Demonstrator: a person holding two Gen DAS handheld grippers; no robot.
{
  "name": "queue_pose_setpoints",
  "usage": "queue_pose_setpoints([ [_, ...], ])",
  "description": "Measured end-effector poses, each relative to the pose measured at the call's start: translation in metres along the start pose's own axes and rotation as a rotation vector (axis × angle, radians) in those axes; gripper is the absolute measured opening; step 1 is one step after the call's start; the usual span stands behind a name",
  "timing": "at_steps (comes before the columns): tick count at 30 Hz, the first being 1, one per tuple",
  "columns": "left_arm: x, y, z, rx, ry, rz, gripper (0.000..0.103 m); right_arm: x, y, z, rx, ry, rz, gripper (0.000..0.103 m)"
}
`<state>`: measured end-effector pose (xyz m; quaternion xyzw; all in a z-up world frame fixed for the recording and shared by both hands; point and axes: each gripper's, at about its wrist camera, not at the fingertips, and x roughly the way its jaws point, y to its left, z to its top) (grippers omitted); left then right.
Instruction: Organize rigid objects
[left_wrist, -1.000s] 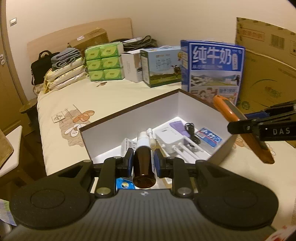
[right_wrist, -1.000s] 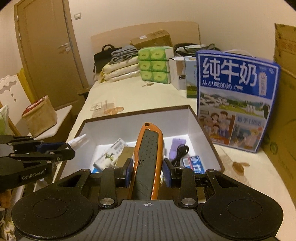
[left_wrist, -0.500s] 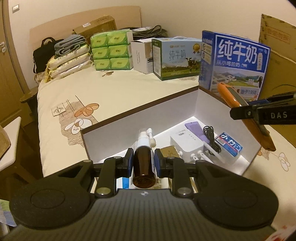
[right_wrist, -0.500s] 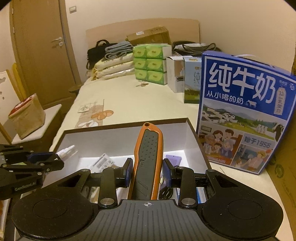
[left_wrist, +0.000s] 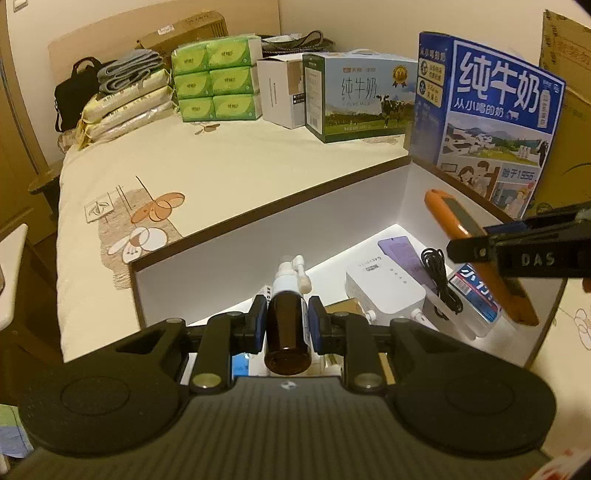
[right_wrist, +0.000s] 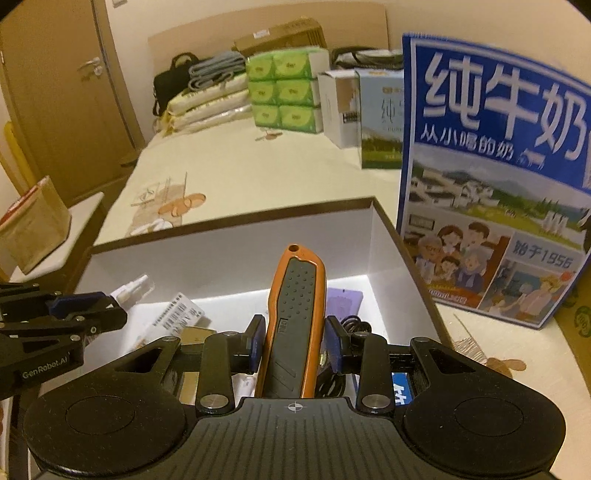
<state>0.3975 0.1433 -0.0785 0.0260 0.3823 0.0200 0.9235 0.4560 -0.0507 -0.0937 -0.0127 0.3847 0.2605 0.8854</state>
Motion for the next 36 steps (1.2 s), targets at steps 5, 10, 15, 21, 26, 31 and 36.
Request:
queue_pose_setpoints([
  [5, 0.015, -0.001, 0.005, 0.004, 0.009, -0.002, 0.02, 0.017, -0.003, 0.004, -0.006, 0.018, -0.01, 0.031],
  [10, 0.027, -0.003, 0.01, 0.011, 0.012, 0.0, 0.02, 0.028, -0.006, 0.009, -0.006, 0.029, -0.014, 0.031],
  [15, 0.037, -0.004, 0.012, 0.011, 0.024, 0.002, 0.02, 0.037, -0.007, 0.009, -0.006, 0.022, -0.02, 0.032],
  [21, 0.038, -0.004, 0.011, 0.013, 0.026, -0.011, 0.027, 0.028, -0.009, 0.009, 0.025, -0.014, -0.016, 0.033],
  [26, 0.02, -0.002, 0.007, 0.001, 0.015, -0.032, 0.043, 0.0, -0.008, 0.002, 0.029, -0.046, -0.004, 0.054],
  [31, -0.009, -0.003, 0.0, -0.013, -0.015, -0.035, 0.052, -0.037, -0.005, -0.014, 0.055, -0.091, 0.024, 0.064],
  [36, -0.048, -0.006, -0.01, -0.03, -0.061, -0.028, 0.059, -0.072, 0.006, -0.029, 0.047, -0.128, 0.028, 0.067],
])
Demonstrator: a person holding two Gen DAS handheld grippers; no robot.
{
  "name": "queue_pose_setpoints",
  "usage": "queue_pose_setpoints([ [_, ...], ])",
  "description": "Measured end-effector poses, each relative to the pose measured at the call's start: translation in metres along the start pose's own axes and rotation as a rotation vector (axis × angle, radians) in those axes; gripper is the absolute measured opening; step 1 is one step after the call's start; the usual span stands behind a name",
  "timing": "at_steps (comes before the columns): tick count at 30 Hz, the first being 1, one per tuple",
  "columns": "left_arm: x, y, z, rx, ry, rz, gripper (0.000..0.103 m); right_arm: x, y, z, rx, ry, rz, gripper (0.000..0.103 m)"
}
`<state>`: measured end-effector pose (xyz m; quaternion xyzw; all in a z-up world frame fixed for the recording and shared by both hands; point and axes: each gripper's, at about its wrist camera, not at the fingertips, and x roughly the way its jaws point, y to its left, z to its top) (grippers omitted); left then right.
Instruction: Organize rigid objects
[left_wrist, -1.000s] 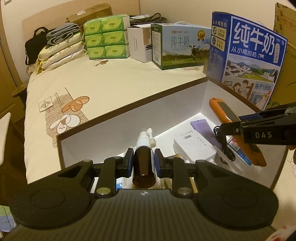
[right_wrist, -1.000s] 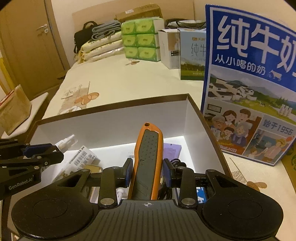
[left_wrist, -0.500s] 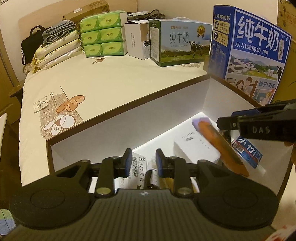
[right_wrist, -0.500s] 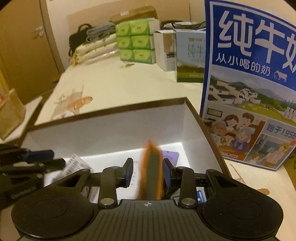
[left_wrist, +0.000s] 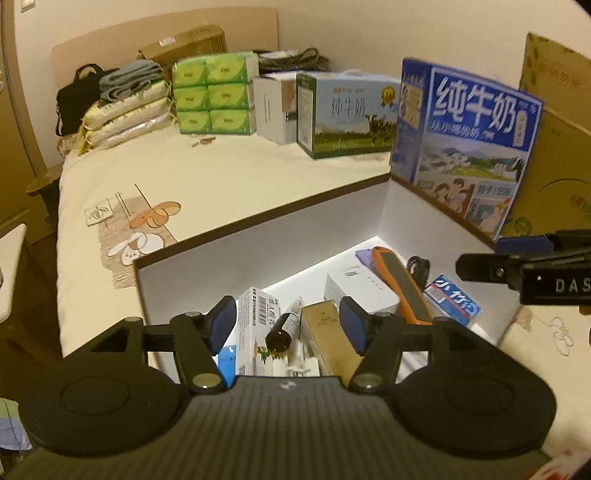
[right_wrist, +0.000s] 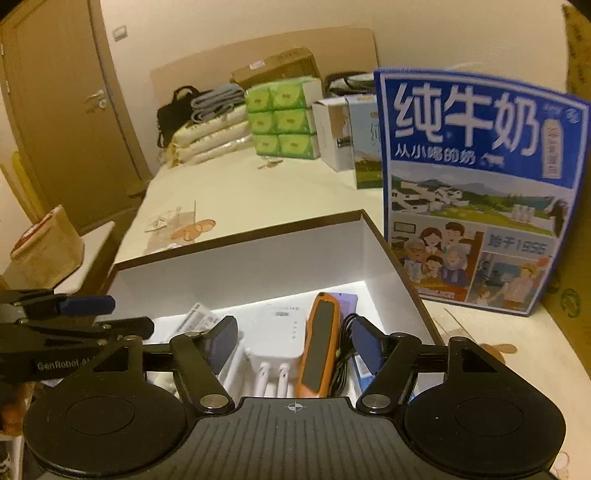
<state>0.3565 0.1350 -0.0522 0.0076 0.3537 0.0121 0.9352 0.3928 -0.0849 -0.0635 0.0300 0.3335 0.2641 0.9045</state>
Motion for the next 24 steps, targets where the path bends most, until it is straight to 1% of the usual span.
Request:
queue_pose_setpoints([
  [3, -0.025, -0.004, -0.004, -0.006, -0.026, 0.004, 0.066, -0.024, 0.005, -0.008, 0.004, -0.02, 0.005, 0.067],
  [4, -0.034, -0.006, -0.007, -0.003, -0.035, 0.016, 0.071, -0.033, 0.007, -0.013, 0.006, -0.026, 0.005, 0.068],
  [5, -0.043, -0.008, -0.009, 0.0, -0.046, 0.029, 0.074, -0.041, 0.007, -0.017, 0.008, -0.032, 0.005, 0.068],
  [7, -0.059, -0.011, -0.015, 0.007, -0.061, 0.039, 0.075, -0.055, 0.01, -0.025, 0.014, -0.038, -0.003, 0.069],
  [15, -0.114, -0.032, -0.047, 0.018, -0.069, 0.052, 0.077, -0.11, 0.017, -0.06, 0.027, -0.05, -0.058, 0.07],
  [17, -0.125, -0.037, -0.055, 0.007, -0.056, 0.037, 0.077, -0.124, 0.019, -0.067, 0.035, -0.056, -0.075, 0.07],
  [20, -0.14, -0.046, -0.068, -0.02, -0.031, 0.021, 0.077, -0.14, 0.022, -0.076, 0.044, -0.052, -0.078, 0.07],
  [24, -0.158, -0.056, -0.083, -0.027, -0.015, 0.037, 0.077, -0.159, 0.024, -0.09, 0.066, -0.039, -0.092, 0.07],
])
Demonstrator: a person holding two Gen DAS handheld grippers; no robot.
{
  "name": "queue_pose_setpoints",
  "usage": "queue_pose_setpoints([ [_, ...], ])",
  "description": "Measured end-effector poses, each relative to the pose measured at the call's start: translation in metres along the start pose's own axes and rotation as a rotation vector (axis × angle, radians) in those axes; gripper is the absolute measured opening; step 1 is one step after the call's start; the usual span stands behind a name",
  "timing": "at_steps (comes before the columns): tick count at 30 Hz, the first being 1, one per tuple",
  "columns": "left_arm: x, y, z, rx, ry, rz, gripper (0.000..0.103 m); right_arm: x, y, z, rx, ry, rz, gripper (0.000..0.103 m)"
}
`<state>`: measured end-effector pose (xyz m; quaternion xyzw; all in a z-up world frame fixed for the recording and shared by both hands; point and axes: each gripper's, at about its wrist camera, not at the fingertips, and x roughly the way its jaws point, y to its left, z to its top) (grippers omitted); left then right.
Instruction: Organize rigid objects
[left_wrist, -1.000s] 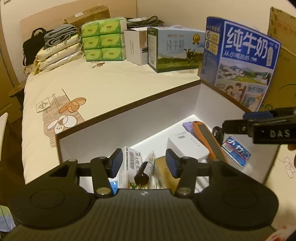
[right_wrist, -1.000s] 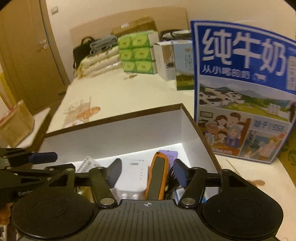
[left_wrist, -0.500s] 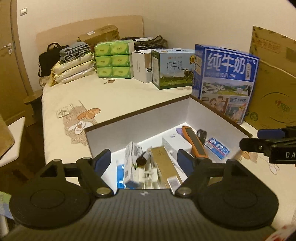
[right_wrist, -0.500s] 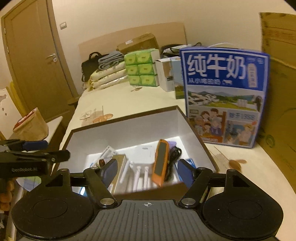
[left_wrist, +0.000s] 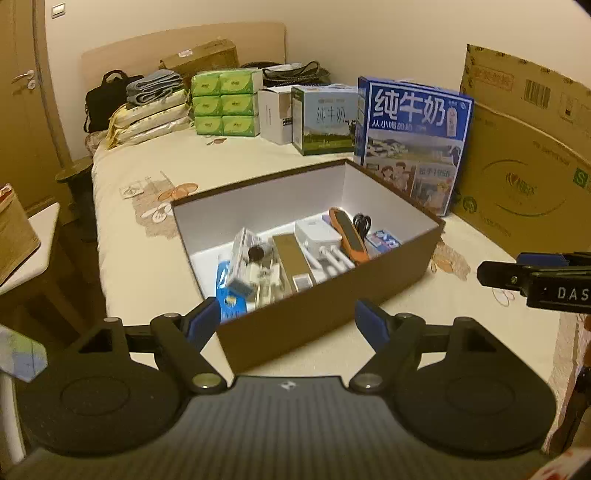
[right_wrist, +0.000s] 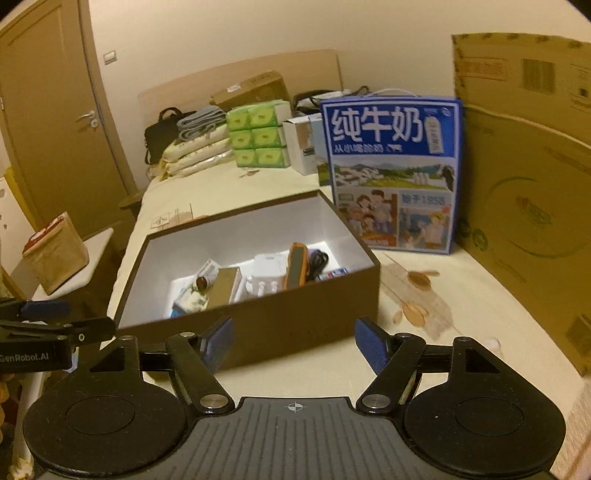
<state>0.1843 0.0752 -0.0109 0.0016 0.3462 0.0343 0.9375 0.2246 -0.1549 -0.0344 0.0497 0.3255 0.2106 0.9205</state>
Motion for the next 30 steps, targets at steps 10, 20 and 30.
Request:
queue_pose_setpoints([
  [10, -0.033, -0.022, -0.033, 0.003, 0.037, -0.012, 0.077, -0.038, -0.002, -0.035, 0.037, 0.034, -0.006, 0.07],
  [20, -0.06, -0.044, -0.06, 0.024, 0.063, -0.031, 0.077, -0.074, -0.004, -0.067, 0.05, 0.06, -0.034, 0.07],
  [30, -0.085, -0.06, -0.083, 0.051, 0.069, -0.048, 0.077, -0.108, -0.002, -0.093, 0.063, 0.077, -0.044, 0.07],
])
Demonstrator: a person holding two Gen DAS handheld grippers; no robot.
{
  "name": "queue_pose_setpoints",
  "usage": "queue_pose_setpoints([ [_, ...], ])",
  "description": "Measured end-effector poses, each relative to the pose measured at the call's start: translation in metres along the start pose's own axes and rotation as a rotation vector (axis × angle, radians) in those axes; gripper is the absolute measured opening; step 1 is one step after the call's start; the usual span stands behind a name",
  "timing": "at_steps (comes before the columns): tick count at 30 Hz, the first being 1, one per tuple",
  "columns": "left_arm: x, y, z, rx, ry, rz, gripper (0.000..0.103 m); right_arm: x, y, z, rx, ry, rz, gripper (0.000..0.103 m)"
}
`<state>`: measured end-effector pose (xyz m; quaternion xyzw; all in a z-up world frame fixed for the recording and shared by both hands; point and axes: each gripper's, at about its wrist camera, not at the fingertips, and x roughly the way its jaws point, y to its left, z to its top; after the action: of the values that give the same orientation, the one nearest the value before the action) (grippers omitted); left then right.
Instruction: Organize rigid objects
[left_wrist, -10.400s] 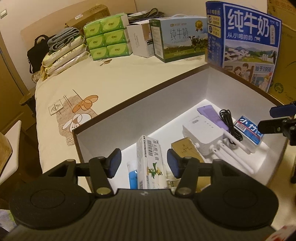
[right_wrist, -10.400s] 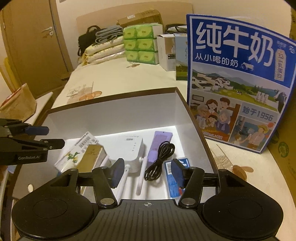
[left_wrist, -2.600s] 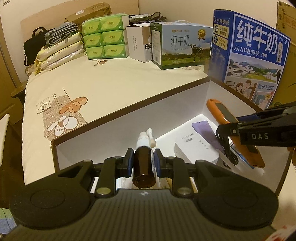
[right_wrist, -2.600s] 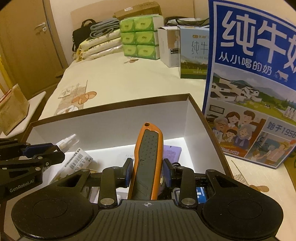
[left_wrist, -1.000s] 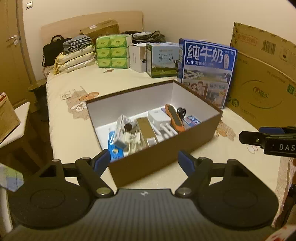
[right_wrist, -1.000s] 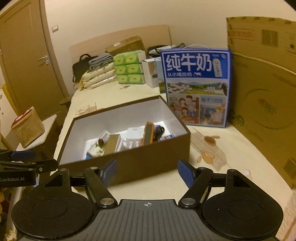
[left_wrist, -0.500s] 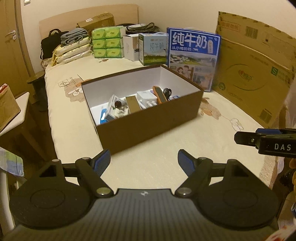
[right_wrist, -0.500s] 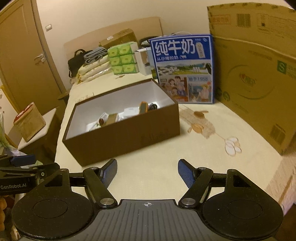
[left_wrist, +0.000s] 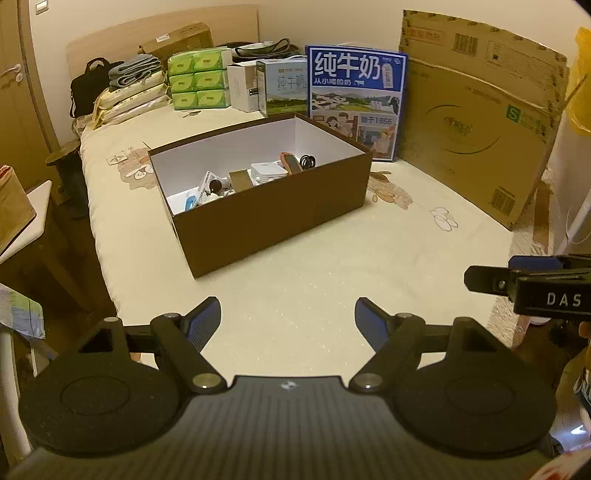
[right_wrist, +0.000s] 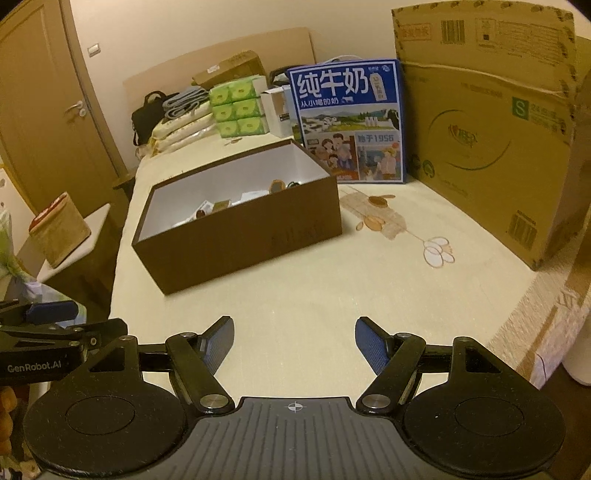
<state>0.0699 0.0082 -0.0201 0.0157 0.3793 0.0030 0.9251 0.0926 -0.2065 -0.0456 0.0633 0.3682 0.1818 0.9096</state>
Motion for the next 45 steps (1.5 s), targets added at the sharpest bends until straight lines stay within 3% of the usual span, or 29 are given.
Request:
queue_pose_setpoints([
  [13, -0.014, -0.01, -0.022, 0.017, 0.025, -0.012, 0.077, -0.016, 0.005, -0.029, -0.008, 0.045, -0.009, 0.07],
  [45, -0.019, -0.017, -0.035, 0.031, 0.041, -0.027, 0.077, -0.018, 0.012, -0.044, 0.003, 0.083, -0.001, 0.07],
])
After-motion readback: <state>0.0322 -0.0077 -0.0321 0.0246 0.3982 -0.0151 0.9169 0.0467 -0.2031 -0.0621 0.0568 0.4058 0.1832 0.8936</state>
